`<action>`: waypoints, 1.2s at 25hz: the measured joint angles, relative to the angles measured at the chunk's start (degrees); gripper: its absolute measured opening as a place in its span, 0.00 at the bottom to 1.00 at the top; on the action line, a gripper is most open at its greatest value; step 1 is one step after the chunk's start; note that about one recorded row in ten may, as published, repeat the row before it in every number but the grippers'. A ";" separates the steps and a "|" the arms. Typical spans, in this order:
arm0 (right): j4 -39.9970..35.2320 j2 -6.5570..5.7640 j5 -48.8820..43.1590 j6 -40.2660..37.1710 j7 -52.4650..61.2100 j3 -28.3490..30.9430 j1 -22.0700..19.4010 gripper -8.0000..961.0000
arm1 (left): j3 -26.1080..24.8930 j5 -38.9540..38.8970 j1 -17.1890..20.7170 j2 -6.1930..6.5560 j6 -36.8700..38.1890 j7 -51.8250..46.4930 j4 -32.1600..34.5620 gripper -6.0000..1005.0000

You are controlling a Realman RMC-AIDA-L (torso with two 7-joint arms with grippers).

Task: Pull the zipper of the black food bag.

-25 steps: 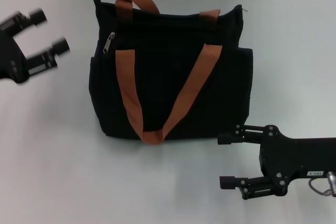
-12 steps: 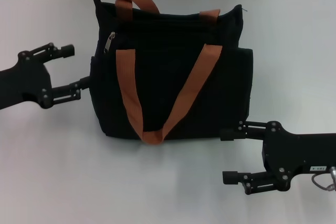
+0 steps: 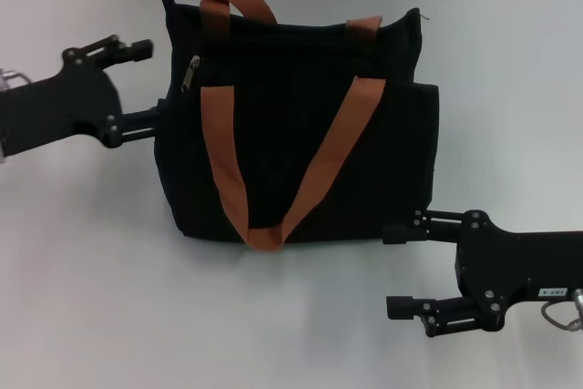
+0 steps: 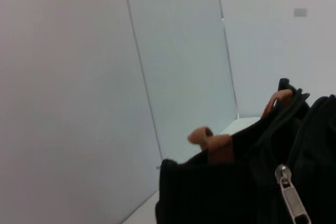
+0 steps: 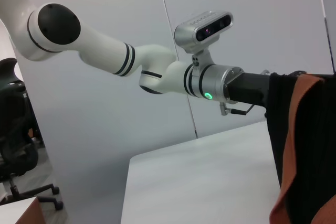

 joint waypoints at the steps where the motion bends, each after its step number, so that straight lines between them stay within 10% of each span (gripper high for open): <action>1: 0.00 0.00 0.02 0.00 0.00 0.03 0.00 0.85 | 0.06 0.11 -0.25 -0.16 -0.12 0.29 0.00 0.72; 17: 0.00 0.00 0.26 0.82 0.95 1.06 0.73 0.84 | -3.22 -0.57 0.17 -1.27 -1.52 8.22 0.51 0.70; 30: 0.18 0.35 0.31 -0.35 1.89 2.97 1.36 0.84 | -3.22 -1.04 0.67 -1.97 1.36 10.47 0.55 0.15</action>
